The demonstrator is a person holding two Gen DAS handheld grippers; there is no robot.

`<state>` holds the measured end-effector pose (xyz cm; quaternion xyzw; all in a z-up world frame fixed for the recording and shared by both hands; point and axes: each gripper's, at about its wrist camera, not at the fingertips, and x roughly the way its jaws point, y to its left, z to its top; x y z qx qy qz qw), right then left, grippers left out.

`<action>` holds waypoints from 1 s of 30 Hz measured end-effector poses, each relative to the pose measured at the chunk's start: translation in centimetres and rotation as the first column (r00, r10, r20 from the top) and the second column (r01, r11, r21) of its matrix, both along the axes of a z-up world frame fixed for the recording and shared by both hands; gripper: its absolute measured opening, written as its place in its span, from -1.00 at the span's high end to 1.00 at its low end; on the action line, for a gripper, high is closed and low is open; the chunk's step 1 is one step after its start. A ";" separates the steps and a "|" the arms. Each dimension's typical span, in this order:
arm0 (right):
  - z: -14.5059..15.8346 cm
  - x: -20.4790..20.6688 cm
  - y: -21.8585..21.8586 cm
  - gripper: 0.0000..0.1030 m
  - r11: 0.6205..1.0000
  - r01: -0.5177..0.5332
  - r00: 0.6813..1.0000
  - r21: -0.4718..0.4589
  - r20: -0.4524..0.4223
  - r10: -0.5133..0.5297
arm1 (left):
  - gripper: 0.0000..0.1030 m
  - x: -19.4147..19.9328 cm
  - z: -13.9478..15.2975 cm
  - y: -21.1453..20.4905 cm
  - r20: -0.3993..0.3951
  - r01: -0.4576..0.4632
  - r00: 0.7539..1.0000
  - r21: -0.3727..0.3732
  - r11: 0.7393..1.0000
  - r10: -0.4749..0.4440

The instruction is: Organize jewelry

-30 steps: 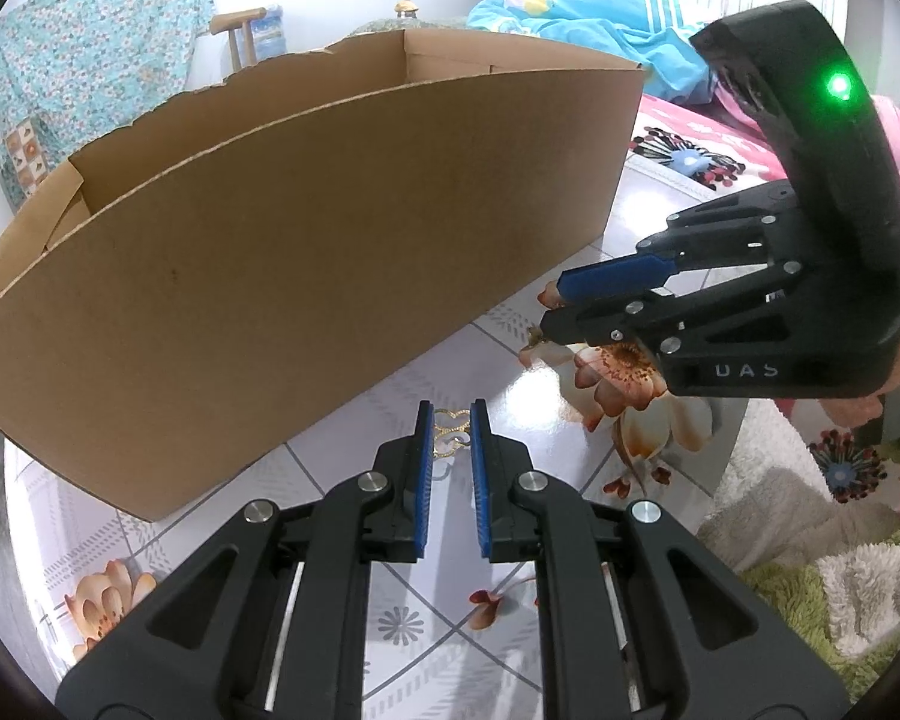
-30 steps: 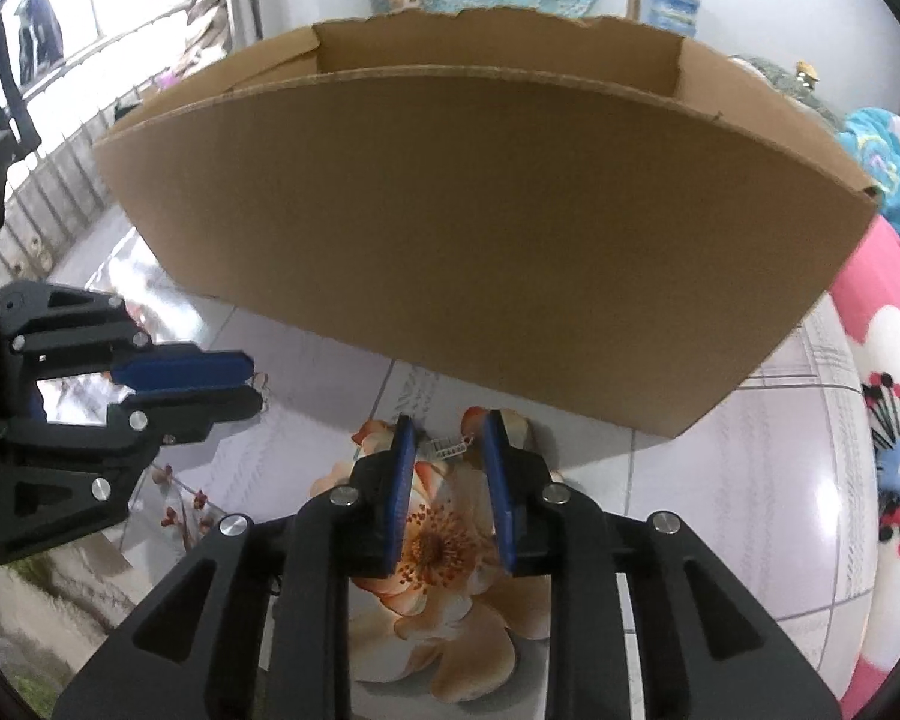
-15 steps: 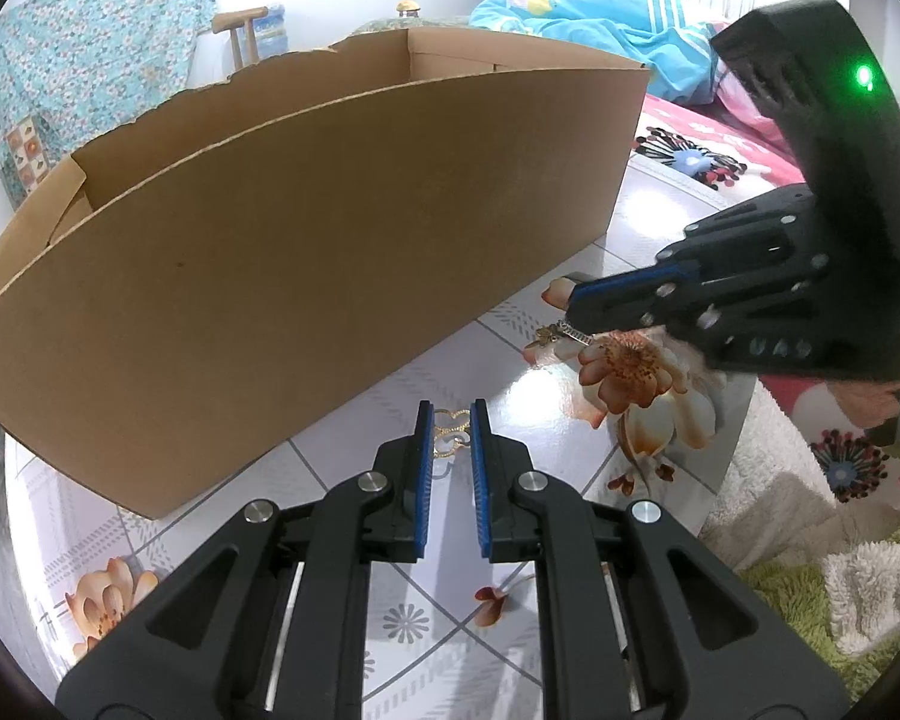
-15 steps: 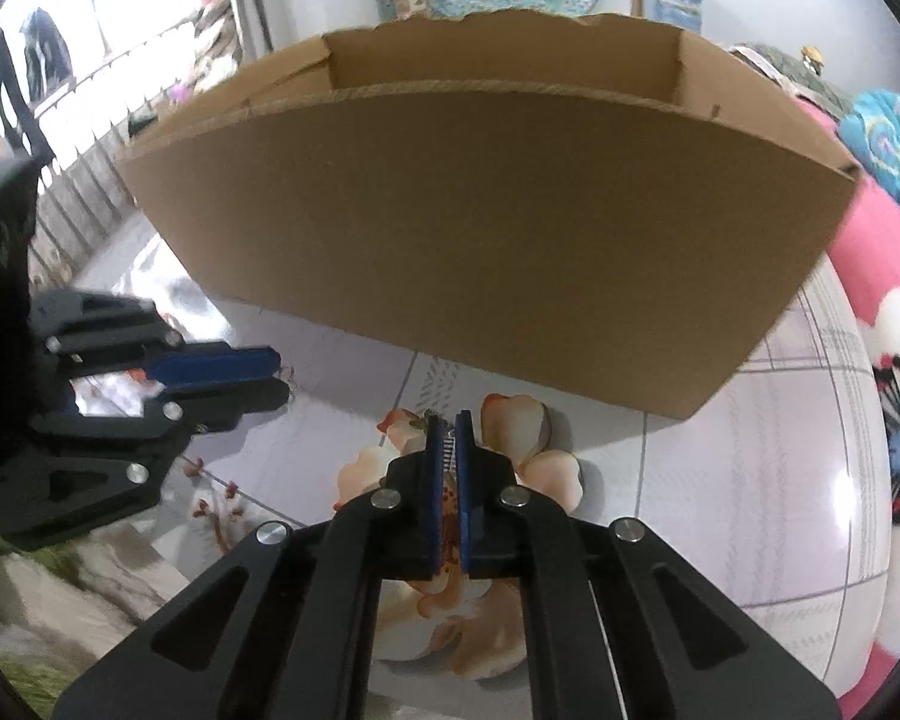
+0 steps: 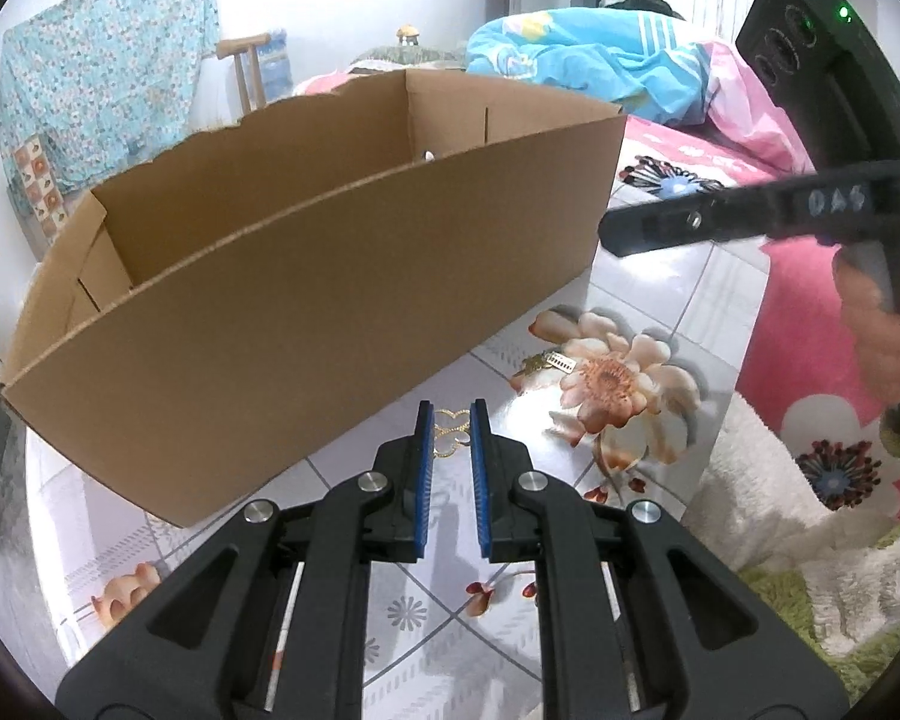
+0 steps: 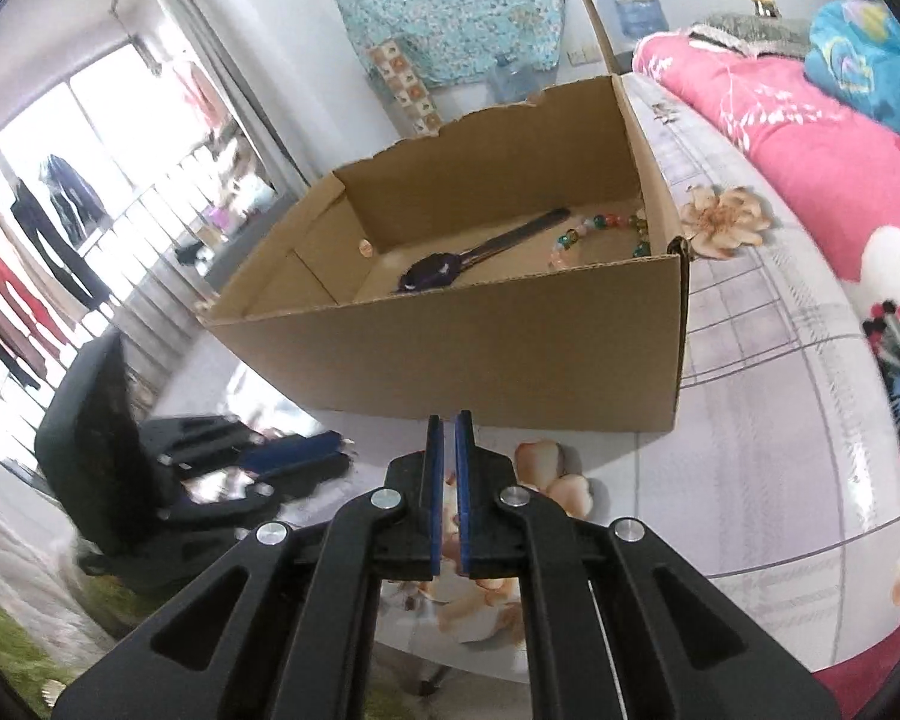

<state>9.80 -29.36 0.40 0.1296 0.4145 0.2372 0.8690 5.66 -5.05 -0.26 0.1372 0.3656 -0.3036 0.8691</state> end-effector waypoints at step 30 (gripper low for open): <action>-4.4 1.5 6.6 0.88 0.933 -0.087 0.995 -0.349 -0.076 0.065 | 0.79 0.8 -1.4 0.0 -0.048 -0.007 0.999 0.013 1.000 0.008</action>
